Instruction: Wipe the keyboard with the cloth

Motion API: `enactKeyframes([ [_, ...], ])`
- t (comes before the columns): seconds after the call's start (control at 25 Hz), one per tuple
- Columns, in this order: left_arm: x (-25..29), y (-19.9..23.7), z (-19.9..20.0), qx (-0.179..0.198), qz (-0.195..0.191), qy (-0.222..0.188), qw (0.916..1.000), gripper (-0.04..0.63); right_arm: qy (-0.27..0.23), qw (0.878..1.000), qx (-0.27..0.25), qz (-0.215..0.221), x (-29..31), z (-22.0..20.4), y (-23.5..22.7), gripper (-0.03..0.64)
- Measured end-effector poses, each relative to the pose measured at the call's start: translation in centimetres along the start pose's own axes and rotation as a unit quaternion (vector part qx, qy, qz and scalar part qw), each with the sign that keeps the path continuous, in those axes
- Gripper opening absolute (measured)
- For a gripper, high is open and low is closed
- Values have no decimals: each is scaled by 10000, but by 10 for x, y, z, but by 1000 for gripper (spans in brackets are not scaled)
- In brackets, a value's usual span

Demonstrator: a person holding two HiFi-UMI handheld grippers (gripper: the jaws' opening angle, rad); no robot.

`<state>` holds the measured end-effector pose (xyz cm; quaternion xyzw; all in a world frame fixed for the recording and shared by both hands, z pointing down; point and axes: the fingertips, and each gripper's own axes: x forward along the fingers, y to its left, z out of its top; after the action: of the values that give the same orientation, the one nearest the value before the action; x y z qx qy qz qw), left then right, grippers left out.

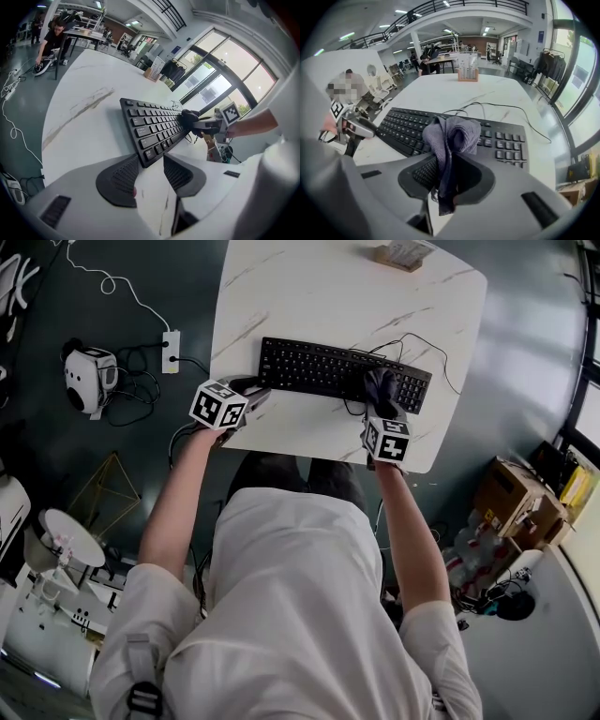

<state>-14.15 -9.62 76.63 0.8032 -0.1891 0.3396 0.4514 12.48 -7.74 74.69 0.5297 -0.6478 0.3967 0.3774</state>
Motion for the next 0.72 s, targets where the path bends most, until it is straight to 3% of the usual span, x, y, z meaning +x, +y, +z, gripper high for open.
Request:
enactKeyframes([
  [0.2, 0, -2, 1, 24, -86, -23, 10000, 169, -105, 9964, -244, 803, 13, 17, 81, 94],
  [0.4, 0, -3, 0, 39, -228, -37, 9997, 175, 6, 9795, -631, 1914, 28, 22, 176, 94],
  [0.56, -2, -4, 0, 83, -409, -47, 9991, 186, 68, 9713, -601, 2299, 39, 32, 217, 94],
  [0.72, -6, 0, 3, 7, -579, -149, 9982, 187, 170, 9620, -877, 2579, 44, 38, 230, 91],
])
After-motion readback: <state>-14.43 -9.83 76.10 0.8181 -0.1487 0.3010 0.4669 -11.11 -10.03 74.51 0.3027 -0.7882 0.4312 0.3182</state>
